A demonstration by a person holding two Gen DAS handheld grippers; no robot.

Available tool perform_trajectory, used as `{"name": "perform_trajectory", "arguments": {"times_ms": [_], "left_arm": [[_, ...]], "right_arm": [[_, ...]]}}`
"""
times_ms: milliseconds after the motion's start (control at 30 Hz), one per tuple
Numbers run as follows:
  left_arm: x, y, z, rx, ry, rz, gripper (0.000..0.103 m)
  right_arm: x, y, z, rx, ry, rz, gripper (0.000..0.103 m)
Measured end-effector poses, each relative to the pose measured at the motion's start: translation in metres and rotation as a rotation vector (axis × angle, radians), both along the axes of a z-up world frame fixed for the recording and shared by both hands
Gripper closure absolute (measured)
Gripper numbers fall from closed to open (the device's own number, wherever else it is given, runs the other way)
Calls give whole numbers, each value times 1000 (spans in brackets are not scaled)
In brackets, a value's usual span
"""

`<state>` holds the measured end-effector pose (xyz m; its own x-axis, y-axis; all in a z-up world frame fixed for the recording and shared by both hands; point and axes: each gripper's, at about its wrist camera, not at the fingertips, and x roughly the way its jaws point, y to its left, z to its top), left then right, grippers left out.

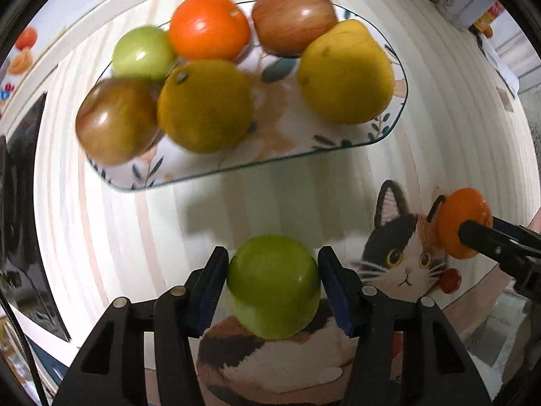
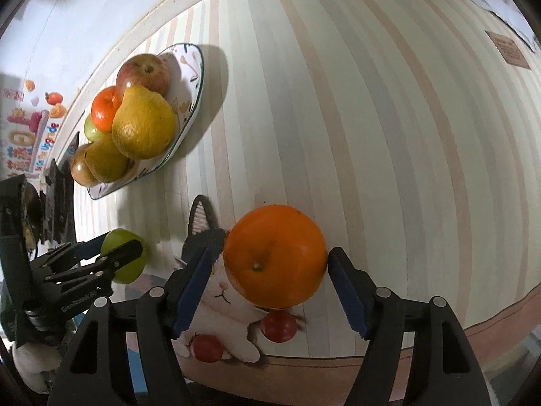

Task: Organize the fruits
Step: 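Grasp the orange on the cat mat with the right tool while the left tool grasps the green apple, then carry the orange onto the plate with the right tool while the left tool places the green apple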

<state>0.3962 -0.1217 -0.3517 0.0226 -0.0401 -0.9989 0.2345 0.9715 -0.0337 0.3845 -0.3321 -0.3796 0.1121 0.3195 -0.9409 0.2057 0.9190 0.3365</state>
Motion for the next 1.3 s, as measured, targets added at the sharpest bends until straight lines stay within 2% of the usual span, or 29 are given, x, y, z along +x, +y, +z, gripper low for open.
{"name": "perform_trajectory", "arguments": {"times_ms": [133, 200, 333, 400, 600, 767, 867, 933, 1000, 1167, 1300], "left_arm": [[-9, 8, 0, -13, -4, 24, 51], [-12, 11, 1, -17, -7, 28, 51], [-20, 20, -1, -37, -1, 52, 51], [-11, 26, -2, -49, 1, 66, 51], [-11, 46, 11, -83, -15, 85, 52], [-2, 59, 38, -125, -31, 100, 55], [1, 58, 52, -120, -59, 91, 56], [7, 59, 48, -118, -54, 76, 63], [12, 55, 40, -122, -35, 78, 63], [20, 43, 41, -97, -51, 12, 57], [24, 44, 30, -131, 11, 22, 48]], "right_arm": [[4, 10, -5, -36, 3, 12, 29], [6, 13, -8, -60, -1, 11, 36], [4, 10, -7, -71, -12, 5, 36], [3, 9, -6, -74, -15, 3, 36], [3, 14, 0, -44, -32, 6, 37], [15, 28, 19, 0, -73, 10, 37], [26, 35, 26, -2, -91, 27, 37], [33, 38, 25, 2, -90, 29, 37], [36, 41, 24, 4, -86, 31, 37], [38, 45, 21, 8, -83, 39, 37], [39, 53, 14, 19, -78, 23, 37]]}}
